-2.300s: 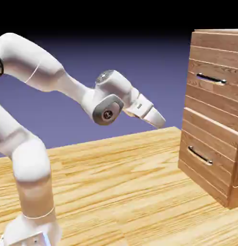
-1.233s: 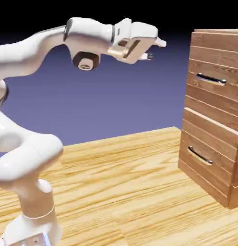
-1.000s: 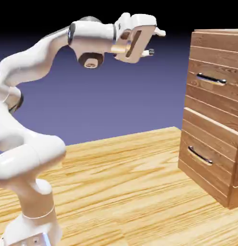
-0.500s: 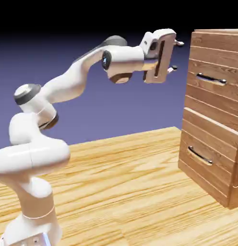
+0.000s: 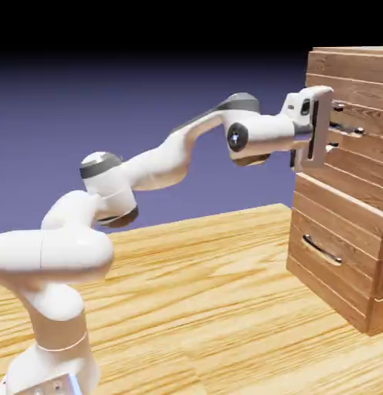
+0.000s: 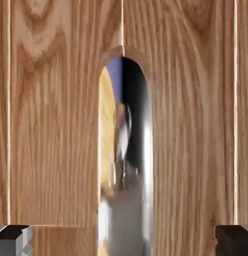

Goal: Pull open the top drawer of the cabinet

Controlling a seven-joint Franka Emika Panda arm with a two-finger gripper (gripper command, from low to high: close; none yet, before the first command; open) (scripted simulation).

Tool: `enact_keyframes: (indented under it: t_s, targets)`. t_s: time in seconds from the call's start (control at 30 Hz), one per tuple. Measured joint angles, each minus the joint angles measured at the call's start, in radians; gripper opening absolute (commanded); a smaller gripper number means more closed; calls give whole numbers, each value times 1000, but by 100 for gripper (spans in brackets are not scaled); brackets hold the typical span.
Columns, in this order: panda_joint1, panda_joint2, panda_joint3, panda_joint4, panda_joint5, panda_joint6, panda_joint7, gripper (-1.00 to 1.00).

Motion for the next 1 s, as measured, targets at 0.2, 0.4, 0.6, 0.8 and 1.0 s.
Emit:
enact_keyframes:
  t_s: [0.2, 0.4, 0.6, 0.8, 1.0]
  targets:
    - [149, -21, -26, -217, -30, -70, -27, -100]
    - [310, -50, -67, -435, -80, -129, -47, -100]
    - [490, -98, -129, -652, -165, -171, -50, -100]
    - [636, -154, -193, -808, -259, -184, -36, 100]
    - [817, -139, -269, -915, -381, -112, -67, 100]
